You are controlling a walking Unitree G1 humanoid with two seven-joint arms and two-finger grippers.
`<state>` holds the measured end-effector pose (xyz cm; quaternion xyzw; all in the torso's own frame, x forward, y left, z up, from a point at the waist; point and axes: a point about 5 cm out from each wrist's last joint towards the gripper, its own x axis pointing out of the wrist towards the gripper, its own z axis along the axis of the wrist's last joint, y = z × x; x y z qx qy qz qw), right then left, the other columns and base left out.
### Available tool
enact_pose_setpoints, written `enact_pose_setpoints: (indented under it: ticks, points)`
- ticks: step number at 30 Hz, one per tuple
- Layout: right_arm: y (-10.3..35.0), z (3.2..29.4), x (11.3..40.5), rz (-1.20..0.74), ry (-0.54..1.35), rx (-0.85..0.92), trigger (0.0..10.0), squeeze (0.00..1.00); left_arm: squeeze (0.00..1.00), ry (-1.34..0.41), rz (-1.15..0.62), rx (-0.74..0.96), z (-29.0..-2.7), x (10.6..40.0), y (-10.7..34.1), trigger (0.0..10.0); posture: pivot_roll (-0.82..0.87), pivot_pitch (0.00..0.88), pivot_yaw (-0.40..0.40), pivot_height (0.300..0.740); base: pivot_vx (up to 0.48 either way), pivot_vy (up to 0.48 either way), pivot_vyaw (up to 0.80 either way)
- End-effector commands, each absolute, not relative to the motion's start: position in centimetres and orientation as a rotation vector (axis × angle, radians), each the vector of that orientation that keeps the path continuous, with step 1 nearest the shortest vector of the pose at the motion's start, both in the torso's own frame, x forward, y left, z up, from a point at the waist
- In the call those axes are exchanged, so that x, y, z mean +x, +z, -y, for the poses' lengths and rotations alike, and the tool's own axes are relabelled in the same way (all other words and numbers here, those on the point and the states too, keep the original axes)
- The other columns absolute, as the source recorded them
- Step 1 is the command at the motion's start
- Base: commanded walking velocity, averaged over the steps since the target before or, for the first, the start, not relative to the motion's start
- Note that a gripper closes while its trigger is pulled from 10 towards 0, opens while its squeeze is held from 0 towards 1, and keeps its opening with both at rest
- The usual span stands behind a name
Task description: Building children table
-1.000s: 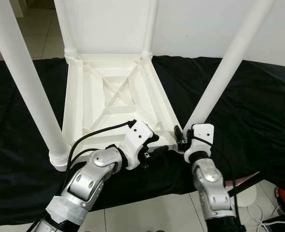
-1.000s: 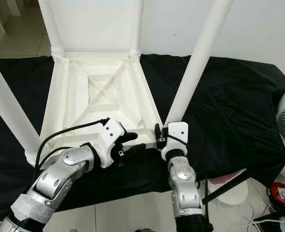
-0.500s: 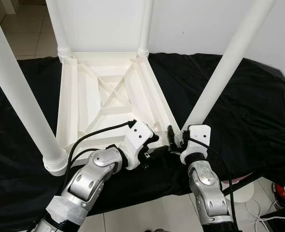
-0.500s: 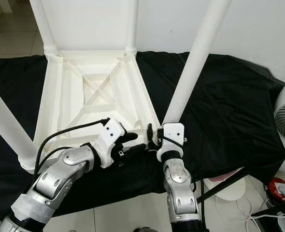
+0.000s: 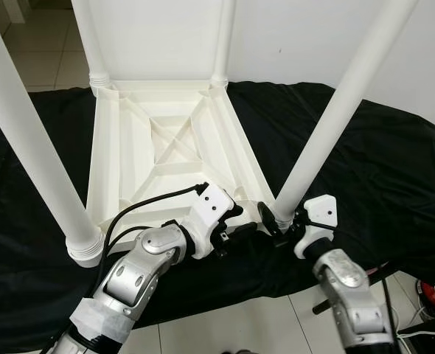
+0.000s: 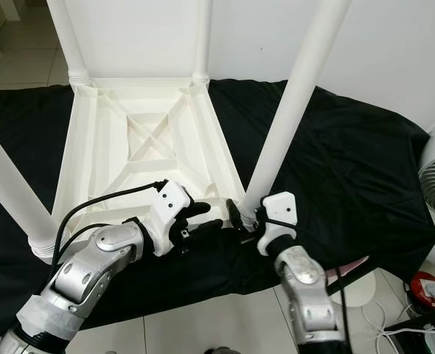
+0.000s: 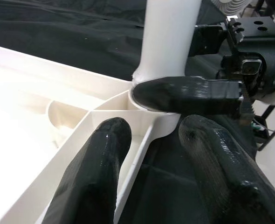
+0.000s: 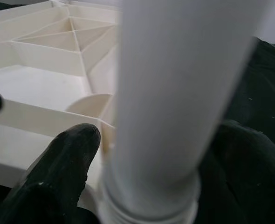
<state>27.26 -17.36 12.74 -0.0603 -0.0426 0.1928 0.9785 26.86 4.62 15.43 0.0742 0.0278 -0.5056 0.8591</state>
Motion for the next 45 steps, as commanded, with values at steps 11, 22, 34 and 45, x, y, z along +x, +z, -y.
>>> enact_pose_setpoints:
  ticks: [11, 22, 34, 45]
  points:
    - [13.2, 17.4, 30.7, 0.043, 0.648, -0.234, 10.0, 0.0, 0.0, -1.101, -0.045, 0.173, -4.1, 27.0, 15.7, 10.0, 0.02, 0.015, -0.067, 0.74, 0.0, 0.0, 0.0]
    - [12.4, 16.6, 31.0, 0.005, 0.773, -0.192, 0.0, 0.0, 0.0, -1.088, -0.04, 0.171, -4.2, 26.9, 15.8, 10.0, 0.04, 0.011, -0.083, 0.74, 0.0, 0.0, 0.0]
    - [11.6, 16.9, 30.6, -0.005, 0.773, -0.154, 0.0, 0.0, 0.0, -1.093, -0.045, 0.165, -4.1, 26.7, 15.6, 10.0, 0.03, 0.013, -0.08, 0.74, 0.0, 0.0, 0.0]
    - [11.3, 15.3, 30.7, 0.036, 0.357, -0.082, 10.0, 0.0, 0.0, -1.105, -0.048, 0.158, -3.8, 26.4, 15.4, 10.0, 0.02, 0.018, -0.087, 0.74, 0.0, 0.0, 0.0]
